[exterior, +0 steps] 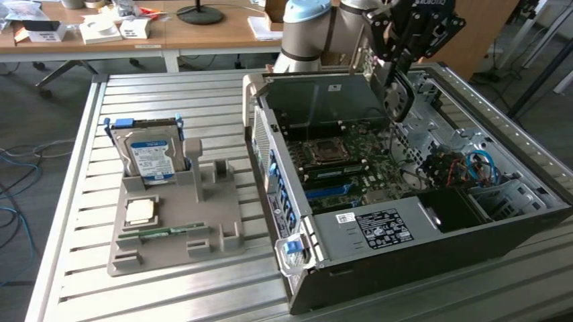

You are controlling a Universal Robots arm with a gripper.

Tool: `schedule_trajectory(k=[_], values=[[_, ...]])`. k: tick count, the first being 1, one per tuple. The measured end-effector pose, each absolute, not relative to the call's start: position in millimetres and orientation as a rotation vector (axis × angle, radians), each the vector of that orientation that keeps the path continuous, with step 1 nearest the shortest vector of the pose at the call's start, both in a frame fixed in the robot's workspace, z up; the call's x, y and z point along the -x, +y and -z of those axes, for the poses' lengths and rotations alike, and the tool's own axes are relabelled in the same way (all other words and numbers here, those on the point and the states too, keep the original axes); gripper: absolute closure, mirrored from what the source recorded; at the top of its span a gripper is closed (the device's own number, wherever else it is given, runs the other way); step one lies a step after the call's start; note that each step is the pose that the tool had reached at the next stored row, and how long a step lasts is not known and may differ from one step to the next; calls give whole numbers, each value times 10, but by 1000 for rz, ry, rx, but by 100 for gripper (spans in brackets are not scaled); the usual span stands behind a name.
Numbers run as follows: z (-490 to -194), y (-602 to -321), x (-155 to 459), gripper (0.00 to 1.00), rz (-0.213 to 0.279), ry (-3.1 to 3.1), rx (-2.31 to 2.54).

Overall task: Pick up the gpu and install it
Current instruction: 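Pick up the gpu and move the gpu toward the slot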

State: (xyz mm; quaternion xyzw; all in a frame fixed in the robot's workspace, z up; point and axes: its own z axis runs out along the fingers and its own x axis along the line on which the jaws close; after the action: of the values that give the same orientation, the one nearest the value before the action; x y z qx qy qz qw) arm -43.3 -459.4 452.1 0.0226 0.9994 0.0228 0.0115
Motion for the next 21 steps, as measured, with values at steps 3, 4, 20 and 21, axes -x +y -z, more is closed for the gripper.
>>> schedule_trajectory(k=[3,4,20,21], values=[[-4521,-4594,371,74,-71,3117,-71],[-4521,-4594,370,74,-71,3117,-71],[-4216,-4594,370,74,-71,3117,-71],[-4198,-4594,370,74,-71,3117,-71]])
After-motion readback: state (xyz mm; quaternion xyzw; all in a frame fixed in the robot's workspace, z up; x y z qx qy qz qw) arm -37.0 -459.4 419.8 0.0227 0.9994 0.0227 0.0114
